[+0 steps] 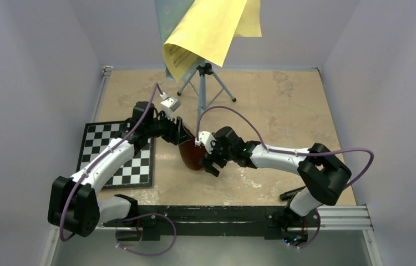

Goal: Pack up the instrument practice props

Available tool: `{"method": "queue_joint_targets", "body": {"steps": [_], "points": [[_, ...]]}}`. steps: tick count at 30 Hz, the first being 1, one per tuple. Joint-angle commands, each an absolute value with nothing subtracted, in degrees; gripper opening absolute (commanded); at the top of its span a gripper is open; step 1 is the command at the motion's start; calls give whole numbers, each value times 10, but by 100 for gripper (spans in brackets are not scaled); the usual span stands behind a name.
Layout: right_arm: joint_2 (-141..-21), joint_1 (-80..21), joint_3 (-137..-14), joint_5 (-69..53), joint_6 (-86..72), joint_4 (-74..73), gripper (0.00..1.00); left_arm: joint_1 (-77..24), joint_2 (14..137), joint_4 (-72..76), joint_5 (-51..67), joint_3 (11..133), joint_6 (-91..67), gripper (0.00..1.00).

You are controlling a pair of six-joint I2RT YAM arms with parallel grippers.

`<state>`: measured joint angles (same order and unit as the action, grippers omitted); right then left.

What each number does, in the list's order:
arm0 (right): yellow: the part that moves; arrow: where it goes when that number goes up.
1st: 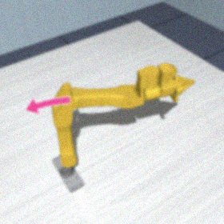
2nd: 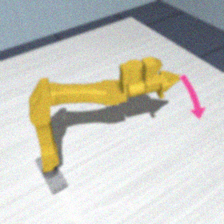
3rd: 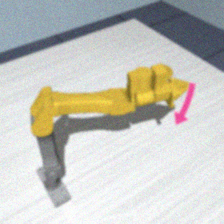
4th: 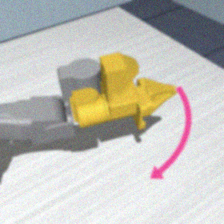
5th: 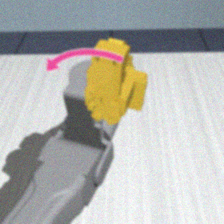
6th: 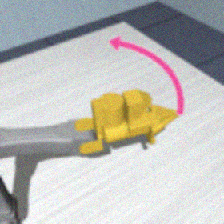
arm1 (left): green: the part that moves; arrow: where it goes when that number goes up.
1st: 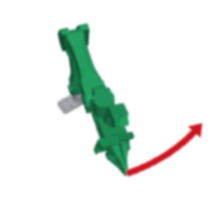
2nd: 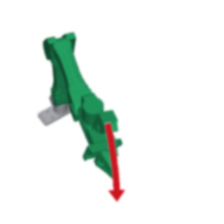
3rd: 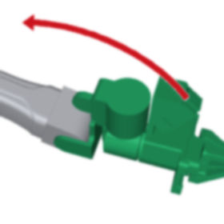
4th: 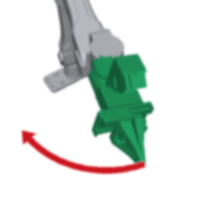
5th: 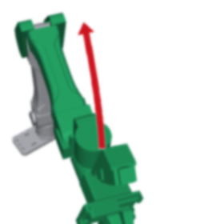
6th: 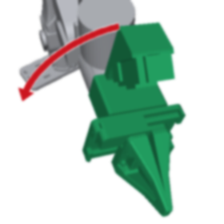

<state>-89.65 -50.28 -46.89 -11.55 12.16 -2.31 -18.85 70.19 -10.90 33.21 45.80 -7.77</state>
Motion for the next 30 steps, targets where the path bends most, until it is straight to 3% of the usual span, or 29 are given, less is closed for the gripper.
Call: {"method": "queue_joint_targets", "body": {"steps": [1, 7, 15, 27, 30], "points": [[-901, -501, -496, -153, 150, 28, 95, -187, 719, -158, 334, 436, -44, 0], [-888, -484, -522, -206, 142, -35, 88, -187, 710, -165, 324, 443, -17, 0], [-907, -481, -560, -218, 87, -63, 98, -187, 718, -162, 315, 445, -34, 0], [-946, -481, -585, -142, 128, -81, 81, -187, 727, -179, 319, 461, -17, 0], [-935, -480, -573, -138, 158, -80, 72, -187, 728, -181, 320, 459, -13, 0]]}}
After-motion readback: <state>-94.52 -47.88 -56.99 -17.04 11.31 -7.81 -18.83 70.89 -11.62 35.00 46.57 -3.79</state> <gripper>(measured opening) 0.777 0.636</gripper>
